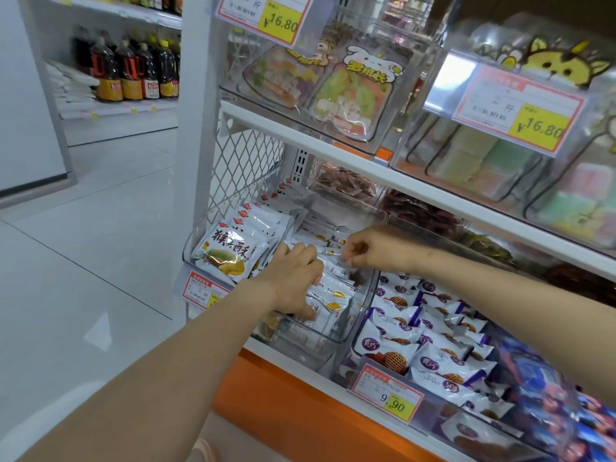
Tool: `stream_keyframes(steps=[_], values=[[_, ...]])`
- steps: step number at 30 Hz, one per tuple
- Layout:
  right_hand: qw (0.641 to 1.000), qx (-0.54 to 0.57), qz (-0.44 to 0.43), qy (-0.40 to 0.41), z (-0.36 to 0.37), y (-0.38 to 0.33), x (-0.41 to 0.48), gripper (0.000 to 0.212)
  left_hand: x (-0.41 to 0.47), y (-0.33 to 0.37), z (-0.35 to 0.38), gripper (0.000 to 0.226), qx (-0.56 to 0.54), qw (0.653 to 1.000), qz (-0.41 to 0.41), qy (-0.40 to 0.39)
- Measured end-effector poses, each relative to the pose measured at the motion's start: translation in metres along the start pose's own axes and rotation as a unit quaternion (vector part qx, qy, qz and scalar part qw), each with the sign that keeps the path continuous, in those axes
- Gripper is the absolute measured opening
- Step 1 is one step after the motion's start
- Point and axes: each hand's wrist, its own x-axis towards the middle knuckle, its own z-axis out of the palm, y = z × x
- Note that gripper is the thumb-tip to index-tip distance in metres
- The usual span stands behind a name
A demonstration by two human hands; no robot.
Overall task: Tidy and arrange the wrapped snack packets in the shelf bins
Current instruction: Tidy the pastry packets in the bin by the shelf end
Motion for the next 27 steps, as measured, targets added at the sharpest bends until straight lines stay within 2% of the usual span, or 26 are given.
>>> stream_keyframes(steps=[2, 5, 8, 10, 12, 14, 16, 19, 23, 27], values=[[0.998, -0.024, 0.010, -0.057, 0.001, -0.008, 0.004, 0.020, -0.001, 0.001, -0.001, 0.047, 0.000, 1.000, -0.003, 0.001], [0.988, -0.061, 0.030, -0.139, 0.007, -0.018, 0.016, 0.019, -0.001, 0.002, -0.002, 0.049, -0.006, 1.000, -0.009, -0.006], [0.985, -0.090, 0.039, -0.145, 0.009, -0.022, 0.023, 0.015, -0.001, 0.001, -0.001, 0.061, -0.035, 0.999, -0.012, -0.006], [0.984, -0.099, 0.053, -0.139, 0.008, -0.023, 0.025, 0.020, -0.001, 0.000, -0.003, 0.082, -0.040, 0.999, -0.010, -0.012], [0.985, -0.098, 0.053, -0.133, 0.007, -0.020, 0.026, 0.015, -0.001, -0.001, -0.004, 0.102, -0.021, 0.999, -0.009, -0.031], [0.988, -0.071, 0.052, -0.128, 0.003, -0.015, 0.026, 0.008, -0.001, 0.000, -0.005, 0.109, -0.002, 0.999, -0.003, -0.038], [0.990, -0.027, 0.066, -0.121, -0.003, -0.009, 0.026, 0.008, 0.000, -0.001, -0.005, 0.110, -0.001, 0.999, 0.004, -0.033], [0.985, -0.015, 0.074, -0.157, -0.010, -0.006, 0.029, 0.025, 0.001, -0.003, -0.005, 0.104, 0.001, 1.000, 0.004, -0.029], [0.986, 0.036, 0.065, -0.148, -0.018, -0.004, 0.033, 0.026, 0.002, -0.004, -0.002, 0.097, 0.002, 0.999, 0.002, -0.039], [0.986, -0.021, 0.066, -0.152, -0.005, -0.003, 0.034, 0.025, 0.002, -0.006, 0.000, 0.092, -0.022, 0.999, -0.003, -0.030]])
